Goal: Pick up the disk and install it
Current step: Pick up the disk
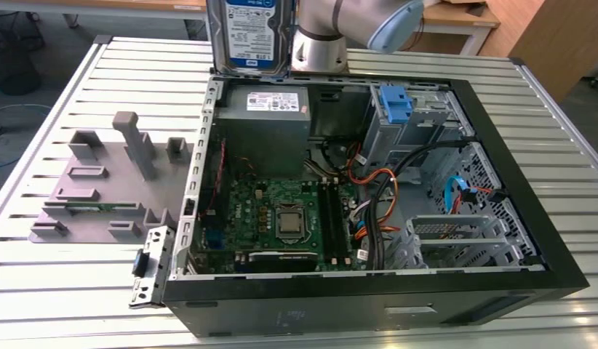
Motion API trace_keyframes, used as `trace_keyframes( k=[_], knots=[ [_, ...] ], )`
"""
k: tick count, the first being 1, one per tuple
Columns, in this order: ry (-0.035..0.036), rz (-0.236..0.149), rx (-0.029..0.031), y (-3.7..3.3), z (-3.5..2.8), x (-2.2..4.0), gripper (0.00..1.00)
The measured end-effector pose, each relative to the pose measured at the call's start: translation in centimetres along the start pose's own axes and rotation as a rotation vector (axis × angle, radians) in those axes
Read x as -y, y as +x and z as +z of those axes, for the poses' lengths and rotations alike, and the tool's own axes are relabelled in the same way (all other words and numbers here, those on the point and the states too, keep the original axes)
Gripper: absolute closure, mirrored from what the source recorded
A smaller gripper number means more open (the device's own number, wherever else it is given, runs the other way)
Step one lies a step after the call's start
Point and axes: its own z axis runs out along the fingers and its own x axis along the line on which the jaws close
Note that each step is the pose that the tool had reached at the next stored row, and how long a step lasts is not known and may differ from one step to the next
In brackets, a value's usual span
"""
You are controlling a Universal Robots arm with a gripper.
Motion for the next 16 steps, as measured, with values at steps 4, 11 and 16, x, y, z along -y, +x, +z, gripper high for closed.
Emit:
trace_keyframes(
  k=[4, 11, 16],
  knots=[
    [0.0000, 0.000, -0.0001, -0.03, 0.00, 0.57, 0.65],
    [0.0000, 0.000, 0.0001, -0.07, 0.03, 1.61, 0.65],
    [0.0000, 0.000, 0.0000, -0.11, 0.03, 2.50, 0.65]
  ],
)
